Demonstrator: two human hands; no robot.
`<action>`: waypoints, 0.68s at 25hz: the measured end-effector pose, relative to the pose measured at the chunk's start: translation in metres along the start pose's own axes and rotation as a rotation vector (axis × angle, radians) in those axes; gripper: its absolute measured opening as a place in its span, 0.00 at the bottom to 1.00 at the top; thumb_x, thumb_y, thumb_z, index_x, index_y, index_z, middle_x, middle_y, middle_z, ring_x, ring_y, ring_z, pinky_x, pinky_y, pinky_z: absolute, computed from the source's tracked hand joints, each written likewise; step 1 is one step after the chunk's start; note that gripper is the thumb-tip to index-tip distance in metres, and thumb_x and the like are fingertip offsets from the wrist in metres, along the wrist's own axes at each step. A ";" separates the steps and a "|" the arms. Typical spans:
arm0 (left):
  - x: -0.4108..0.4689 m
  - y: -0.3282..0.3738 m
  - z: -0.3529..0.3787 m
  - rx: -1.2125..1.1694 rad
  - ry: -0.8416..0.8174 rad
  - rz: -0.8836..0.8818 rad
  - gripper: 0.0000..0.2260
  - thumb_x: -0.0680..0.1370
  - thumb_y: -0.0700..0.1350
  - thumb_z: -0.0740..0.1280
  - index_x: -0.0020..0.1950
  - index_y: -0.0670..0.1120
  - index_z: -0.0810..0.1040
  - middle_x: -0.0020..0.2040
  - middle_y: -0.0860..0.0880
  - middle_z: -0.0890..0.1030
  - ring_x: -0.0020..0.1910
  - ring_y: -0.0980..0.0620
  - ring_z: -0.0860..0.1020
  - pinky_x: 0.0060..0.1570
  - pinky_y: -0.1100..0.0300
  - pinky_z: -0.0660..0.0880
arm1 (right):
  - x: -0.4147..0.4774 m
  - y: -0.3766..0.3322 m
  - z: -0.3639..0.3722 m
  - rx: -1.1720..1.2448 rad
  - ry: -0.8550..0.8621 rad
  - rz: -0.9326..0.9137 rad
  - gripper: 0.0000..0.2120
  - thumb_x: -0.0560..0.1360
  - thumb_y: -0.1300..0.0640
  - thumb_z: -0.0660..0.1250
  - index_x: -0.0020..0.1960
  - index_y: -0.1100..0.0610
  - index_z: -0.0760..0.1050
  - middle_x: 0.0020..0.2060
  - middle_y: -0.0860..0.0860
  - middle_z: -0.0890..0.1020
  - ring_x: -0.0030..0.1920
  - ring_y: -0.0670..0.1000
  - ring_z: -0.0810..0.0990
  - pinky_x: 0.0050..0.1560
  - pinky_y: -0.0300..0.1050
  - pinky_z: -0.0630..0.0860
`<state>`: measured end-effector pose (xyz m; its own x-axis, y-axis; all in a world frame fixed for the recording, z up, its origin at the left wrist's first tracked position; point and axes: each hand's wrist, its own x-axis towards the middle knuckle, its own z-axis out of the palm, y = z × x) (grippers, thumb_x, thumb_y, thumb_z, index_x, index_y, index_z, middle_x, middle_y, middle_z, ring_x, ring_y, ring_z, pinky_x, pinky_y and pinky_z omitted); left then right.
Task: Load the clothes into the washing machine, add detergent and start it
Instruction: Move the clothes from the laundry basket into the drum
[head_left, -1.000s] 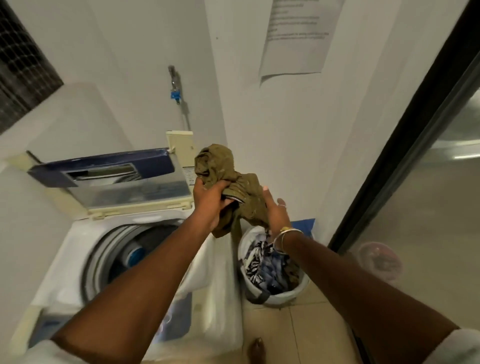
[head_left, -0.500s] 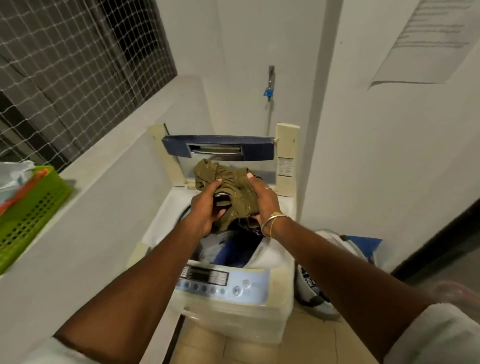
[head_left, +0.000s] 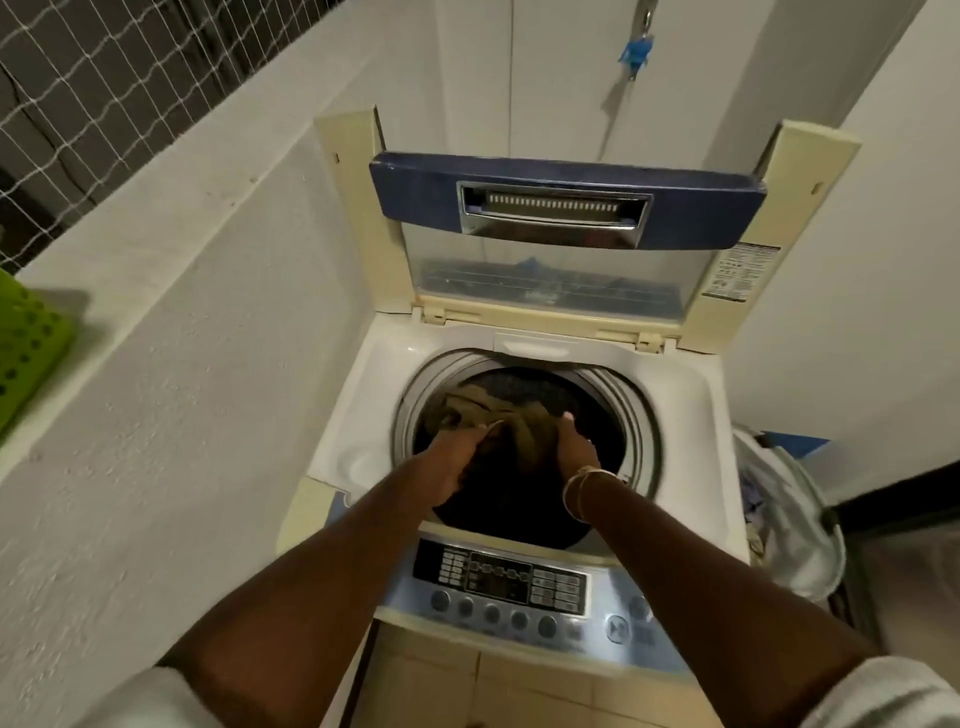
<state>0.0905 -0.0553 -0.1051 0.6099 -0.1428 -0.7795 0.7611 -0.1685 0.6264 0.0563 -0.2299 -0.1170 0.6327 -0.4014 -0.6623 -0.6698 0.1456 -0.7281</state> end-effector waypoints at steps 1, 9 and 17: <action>0.007 0.000 -0.006 0.032 0.010 -0.019 0.17 0.80 0.53 0.66 0.64 0.45 0.77 0.58 0.43 0.82 0.56 0.42 0.80 0.60 0.49 0.76 | 0.007 0.002 0.002 -0.032 0.010 0.070 0.30 0.83 0.42 0.52 0.72 0.65 0.67 0.68 0.62 0.73 0.68 0.62 0.71 0.70 0.50 0.66; -0.036 0.059 0.022 0.533 0.061 0.245 0.10 0.79 0.52 0.65 0.47 0.45 0.78 0.49 0.42 0.81 0.47 0.45 0.79 0.50 0.53 0.75 | -0.003 -0.021 -0.035 -0.225 0.011 -0.092 0.26 0.71 0.34 0.57 0.48 0.57 0.78 0.53 0.62 0.82 0.55 0.64 0.81 0.59 0.62 0.77; -0.087 0.070 0.224 0.779 0.001 0.860 0.06 0.79 0.46 0.65 0.51 0.47 0.80 0.46 0.49 0.83 0.45 0.50 0.79 0.47 0.56 0.76 | -0.060 -0.048 -0.180 -0.116 0.382 -0.311 0.14 0.75 0.45 0.62 0.48 0.54 0.79 0.44 0.53 0.84 0.48 0.56 0.82 0.51 0.49 0.78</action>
<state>0.0415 -0.2729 0.0084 0.8604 -0.5010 -0.0940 -0.2468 -0.5708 0.7831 -0.0192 -0.3758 -0.0108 0.6363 -0.7151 -0.2894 -0.5244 -0.1259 -0.8421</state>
